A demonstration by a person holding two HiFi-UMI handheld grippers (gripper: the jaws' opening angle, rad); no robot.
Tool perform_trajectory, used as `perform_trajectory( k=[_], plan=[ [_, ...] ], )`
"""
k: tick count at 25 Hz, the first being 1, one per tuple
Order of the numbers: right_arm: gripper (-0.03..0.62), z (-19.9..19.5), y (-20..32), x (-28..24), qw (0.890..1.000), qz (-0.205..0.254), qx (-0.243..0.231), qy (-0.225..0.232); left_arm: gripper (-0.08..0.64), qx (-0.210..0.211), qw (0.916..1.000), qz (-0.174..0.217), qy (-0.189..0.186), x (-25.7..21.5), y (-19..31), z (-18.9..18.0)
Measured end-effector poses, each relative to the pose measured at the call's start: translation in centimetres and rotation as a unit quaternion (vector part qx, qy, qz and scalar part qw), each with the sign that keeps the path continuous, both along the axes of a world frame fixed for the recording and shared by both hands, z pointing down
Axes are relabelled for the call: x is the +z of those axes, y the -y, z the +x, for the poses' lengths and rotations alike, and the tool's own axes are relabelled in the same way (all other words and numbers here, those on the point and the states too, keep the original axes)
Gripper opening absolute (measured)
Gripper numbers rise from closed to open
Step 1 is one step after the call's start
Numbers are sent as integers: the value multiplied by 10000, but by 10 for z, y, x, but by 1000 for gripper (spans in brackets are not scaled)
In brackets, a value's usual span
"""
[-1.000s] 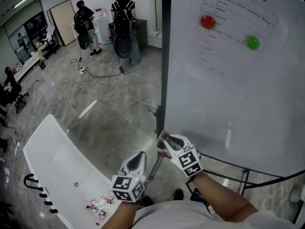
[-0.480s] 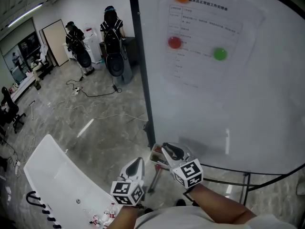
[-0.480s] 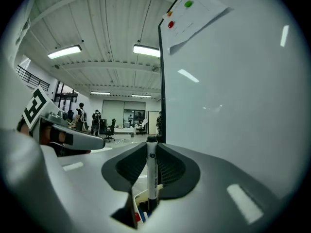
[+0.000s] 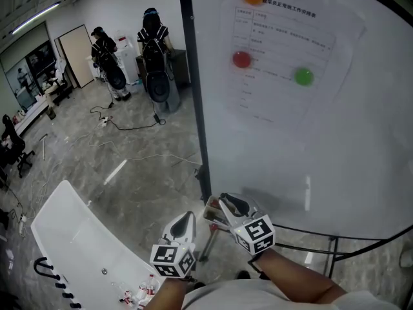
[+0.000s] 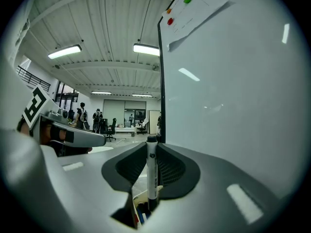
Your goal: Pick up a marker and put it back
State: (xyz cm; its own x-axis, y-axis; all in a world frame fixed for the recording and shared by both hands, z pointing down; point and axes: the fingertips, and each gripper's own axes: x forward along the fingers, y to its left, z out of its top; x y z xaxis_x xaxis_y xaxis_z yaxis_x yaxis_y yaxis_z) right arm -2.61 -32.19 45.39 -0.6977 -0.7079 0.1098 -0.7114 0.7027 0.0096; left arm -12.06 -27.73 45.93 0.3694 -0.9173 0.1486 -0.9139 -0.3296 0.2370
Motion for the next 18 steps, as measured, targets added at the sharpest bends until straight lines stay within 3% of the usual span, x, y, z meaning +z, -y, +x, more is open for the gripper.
perform_trajectory(
  k=[11, 18],
  plan=[
    [67, -7, 6, 9, 9997, -108, -184, -106, 3, -63, 10000, -46, -62, 4, 7, -7],
    [67, -30, 7, 38, 9933, -261, -695, -887, 5, -184, 9997, -81, -106, 7, 7, -18]
  ],
)
